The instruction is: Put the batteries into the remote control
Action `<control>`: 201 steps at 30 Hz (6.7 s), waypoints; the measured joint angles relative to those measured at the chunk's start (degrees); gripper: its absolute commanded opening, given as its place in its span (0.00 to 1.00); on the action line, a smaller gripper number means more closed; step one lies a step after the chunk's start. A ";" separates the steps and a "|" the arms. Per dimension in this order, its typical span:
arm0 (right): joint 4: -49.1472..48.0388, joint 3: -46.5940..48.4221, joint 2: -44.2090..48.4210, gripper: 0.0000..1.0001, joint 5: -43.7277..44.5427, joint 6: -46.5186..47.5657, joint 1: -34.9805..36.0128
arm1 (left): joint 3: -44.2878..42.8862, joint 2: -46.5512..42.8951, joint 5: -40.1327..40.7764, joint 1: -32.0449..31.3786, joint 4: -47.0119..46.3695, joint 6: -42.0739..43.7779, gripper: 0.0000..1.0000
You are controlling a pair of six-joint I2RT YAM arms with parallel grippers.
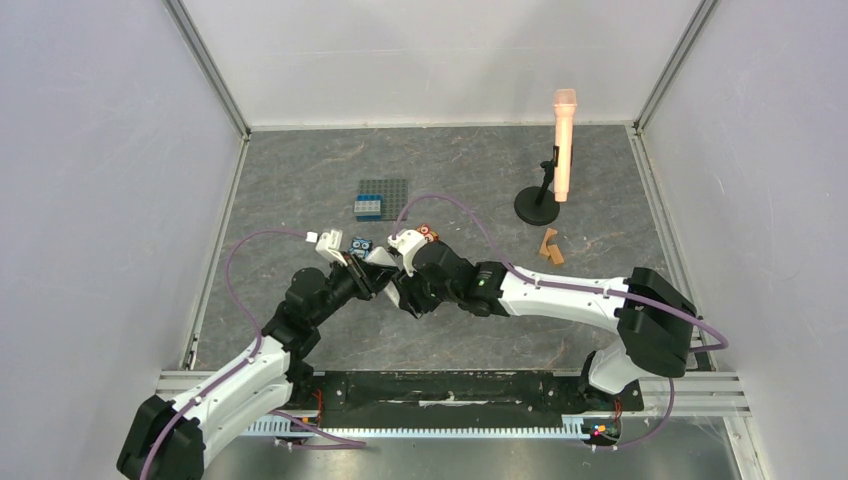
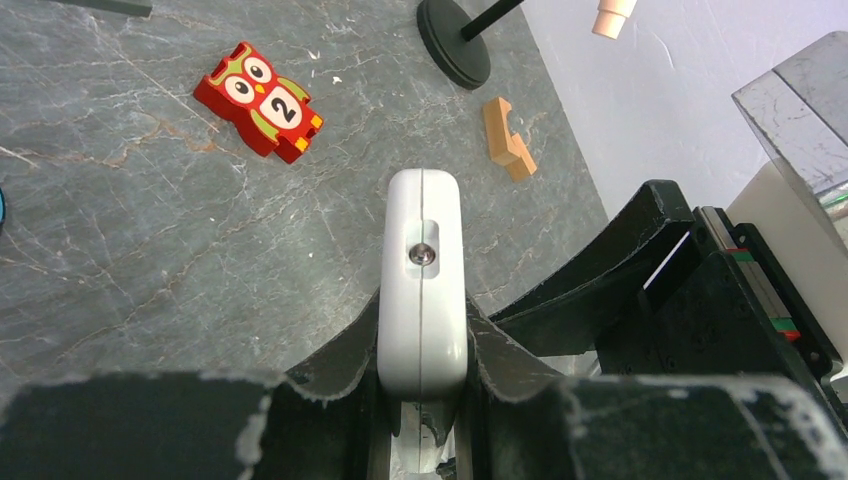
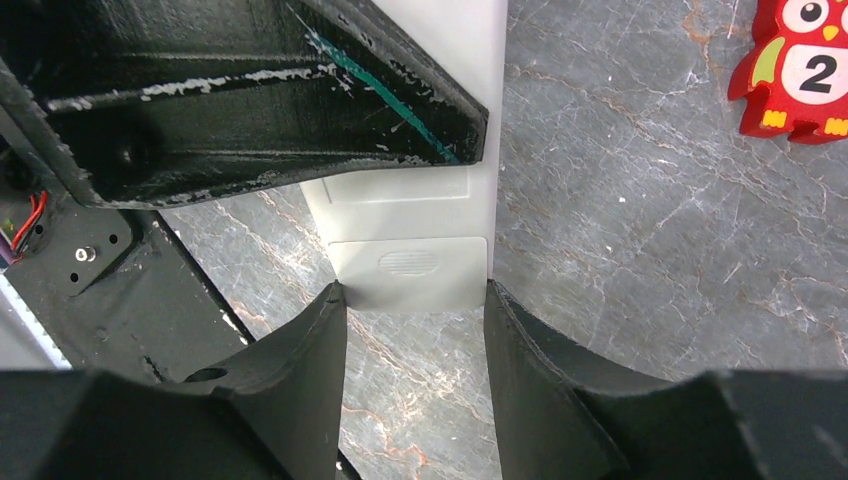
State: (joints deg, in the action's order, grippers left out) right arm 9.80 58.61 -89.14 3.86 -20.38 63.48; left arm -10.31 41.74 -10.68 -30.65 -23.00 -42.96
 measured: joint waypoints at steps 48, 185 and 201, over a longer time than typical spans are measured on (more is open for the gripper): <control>14.19 10.03 1.57 0.71 -5.35 4.13 -2.51 | 0.42 0.17 3.21 -0.46 -0.09 -22.45 0.02; -29.07 -26.32 34.60 0.88 -13.05 -38.73 -8.76 | -12.79 6.25 -23.54 -1.57 -3.28 -26.56 0.02; -20.96 -22.56 32.94 0.56 -29.22 -19.23 -8.94 | -16.22 6.21 -36.52 -1.57 -2.86 -19.08 0.02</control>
State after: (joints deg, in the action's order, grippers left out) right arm -11.16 36.05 -56.21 -25.36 -39.62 54.54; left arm -26.52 47.94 -47.20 -32.23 -25.87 -62.04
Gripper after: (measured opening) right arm 0.643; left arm 0.276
